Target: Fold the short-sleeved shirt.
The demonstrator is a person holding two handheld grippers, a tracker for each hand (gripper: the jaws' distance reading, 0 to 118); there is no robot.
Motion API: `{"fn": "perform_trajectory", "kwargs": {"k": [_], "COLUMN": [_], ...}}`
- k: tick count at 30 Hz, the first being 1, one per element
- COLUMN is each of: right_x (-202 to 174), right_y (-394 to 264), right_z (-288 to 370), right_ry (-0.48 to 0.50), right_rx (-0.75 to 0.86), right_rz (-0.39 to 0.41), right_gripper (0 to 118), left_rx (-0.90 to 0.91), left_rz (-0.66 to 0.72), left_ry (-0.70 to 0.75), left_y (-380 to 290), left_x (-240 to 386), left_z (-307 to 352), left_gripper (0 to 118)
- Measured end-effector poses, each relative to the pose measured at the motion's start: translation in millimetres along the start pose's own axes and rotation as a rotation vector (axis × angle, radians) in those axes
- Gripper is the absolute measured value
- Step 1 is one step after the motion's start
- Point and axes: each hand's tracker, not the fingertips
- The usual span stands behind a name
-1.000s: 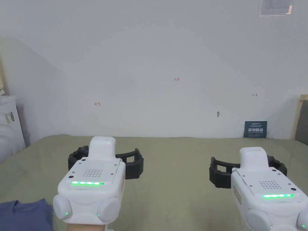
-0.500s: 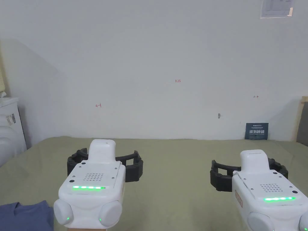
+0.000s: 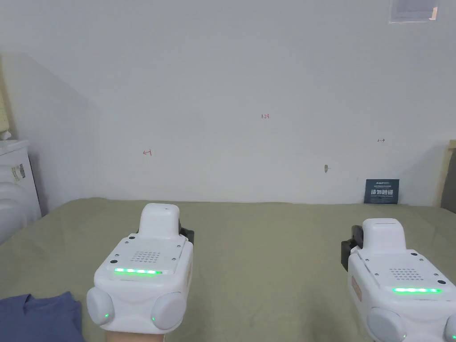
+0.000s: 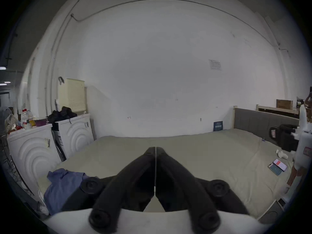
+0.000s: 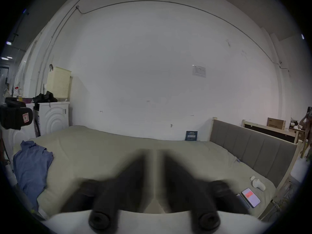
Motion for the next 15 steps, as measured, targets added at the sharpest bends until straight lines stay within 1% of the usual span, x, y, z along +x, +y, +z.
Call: {"fn": "perform_trajectory", "kwargs": {"k": [1,2,5,8,9,11,15], "right_x": [1,2,4,7,7,6,-2], "right_y": [1,1,1,2,2,4,5], "right_z": [0,0,-1,-2,-4,-3,-9], "right_ry": [0.008,0.005,-0.016,-0.037,-0.045,-0.041,-0.009], "right_rx": [-0.012,-0.007,-0.006,-0.012,-0.016,-0.022,-0.041], "right_rz": [-0.011,-0.009,0.001,-0.018,-0.004,0.023,0.017], "right_gripper": [0,0,0,0,0,0,0], "left_rx": [-0.016,-0.032,-0.022,-0.032,-0.037,-0.039,-0.043], "left_rz": [-0.003,0.023,0.009,0.02,0.021,0.014,-0.003], "left_ry": [-0.032,-0.058,-0.035,-0.035,-0.031,-0.027,0.012], "left_y": [2,4,4,6,2,1,-1], "left_x": [-1,0,3,1,-1,-3,-18], "left_z": [0,0,-1,-4,-4,-3,1], "left_gripper": [0,0,0,0,0,0,0]}}
